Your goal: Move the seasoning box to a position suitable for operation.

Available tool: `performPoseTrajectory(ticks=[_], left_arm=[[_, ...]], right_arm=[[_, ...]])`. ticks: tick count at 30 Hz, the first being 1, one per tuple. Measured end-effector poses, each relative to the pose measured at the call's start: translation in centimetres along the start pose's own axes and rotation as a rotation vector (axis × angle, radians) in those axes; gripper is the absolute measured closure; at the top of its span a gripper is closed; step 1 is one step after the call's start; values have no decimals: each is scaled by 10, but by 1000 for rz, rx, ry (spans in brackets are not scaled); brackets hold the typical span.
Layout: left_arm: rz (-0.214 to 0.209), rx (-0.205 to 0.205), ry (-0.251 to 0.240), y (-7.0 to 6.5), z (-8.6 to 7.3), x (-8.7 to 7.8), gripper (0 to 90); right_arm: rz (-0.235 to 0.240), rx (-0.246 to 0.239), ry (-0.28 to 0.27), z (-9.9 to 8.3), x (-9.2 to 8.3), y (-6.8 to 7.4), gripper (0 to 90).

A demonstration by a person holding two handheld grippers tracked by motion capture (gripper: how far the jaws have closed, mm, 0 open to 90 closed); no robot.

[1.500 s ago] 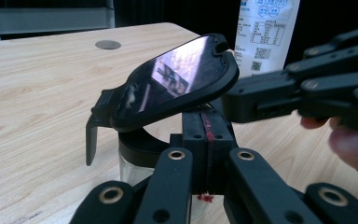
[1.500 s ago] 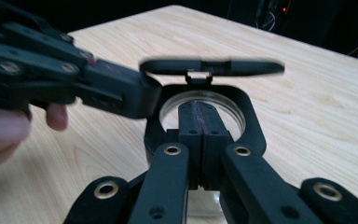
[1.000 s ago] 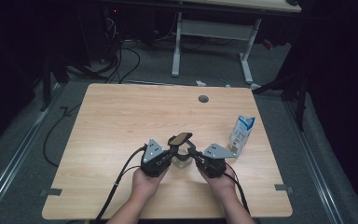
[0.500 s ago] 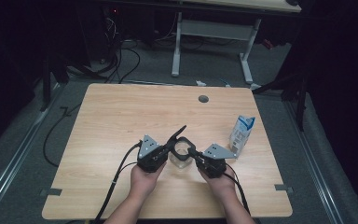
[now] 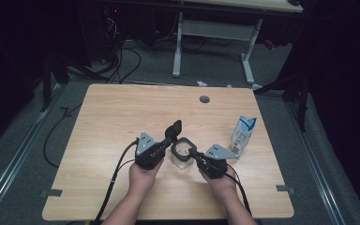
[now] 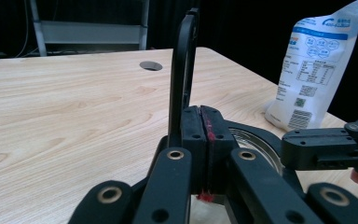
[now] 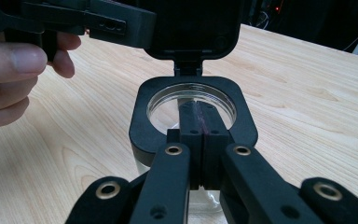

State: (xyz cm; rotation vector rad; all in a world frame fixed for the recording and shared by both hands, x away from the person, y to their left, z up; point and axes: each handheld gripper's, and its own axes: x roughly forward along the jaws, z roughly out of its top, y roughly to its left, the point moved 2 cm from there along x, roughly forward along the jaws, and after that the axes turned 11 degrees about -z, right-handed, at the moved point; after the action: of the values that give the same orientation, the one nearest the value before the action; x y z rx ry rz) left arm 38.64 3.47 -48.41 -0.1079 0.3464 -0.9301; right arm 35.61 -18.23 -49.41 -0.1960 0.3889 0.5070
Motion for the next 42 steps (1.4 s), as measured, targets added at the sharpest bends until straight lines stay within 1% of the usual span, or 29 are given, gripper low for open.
performPoseTrajectory(ticks=[8, 18, 20, 22, 23, 24, 25, 26, 28, 29, 33, 35, 37, 38, 39, 42], left_arm=[[15, -13, -1, 3, 0, 0, 891], [18, -21, 0, 3, 0, -1, 888], [6, -16, 6, 1, -1, -3, 873], [0, 0, 16, 0, -2, -6, 856], [0, 0, 16, 0, -2, -6, 851], [4, 20, 24, -1, -5, -11, 841], [4, 20, 24, -1, -5, -11, 836], [11, 26, 38, 3, -9, -18, 824], [22, 34, 67, 8, -14, -24, 798], [33, 46, 84, 11, -17, -28, 783], [69, 65, 136, 24, -30, -44, 722], [80, 68, 162, 31, -36, -52, 688], [94, 67, 179, 39, -41, -59, 661], [94, 67, 179, 39, -41, -59, 646], [108, 64, 194, 45, -45, -66, 629], [127, 66, 208, 52, -48, -75, 593]], right_arm=[[7, 1, -3, 0, 0, -1, 900], [6, 0, -5, -1, 0, -1, 900], [6, 0, -5, -1, 0, -1, 890], [10, 2, -11, -1, -1, -1, 822], [10, 2, -11, -1, -1, -1, 822], [3, 11, -18, -1, -2, -3, 815], [3, 11, -18, -1, -2, -3, 815], [-4, 22, -24, 0, -4, -5, 810], [-14, 30, -31, 1, -7, -8, 804], [-19, 33, -33, 0, -8, -11, 800], [-42, 49, -29, -3, -11, -19, 779], [-56, 55, -22, -5, -13, -23, 769], [-69, 66, -10, -8, -15, -27, 757], [-69, 66, -10, -8, -15, -27, 757], [-87, 77, -2, -13, -17, -32, 741], [-117, 90, 14, -19, -21, -38, 721]])
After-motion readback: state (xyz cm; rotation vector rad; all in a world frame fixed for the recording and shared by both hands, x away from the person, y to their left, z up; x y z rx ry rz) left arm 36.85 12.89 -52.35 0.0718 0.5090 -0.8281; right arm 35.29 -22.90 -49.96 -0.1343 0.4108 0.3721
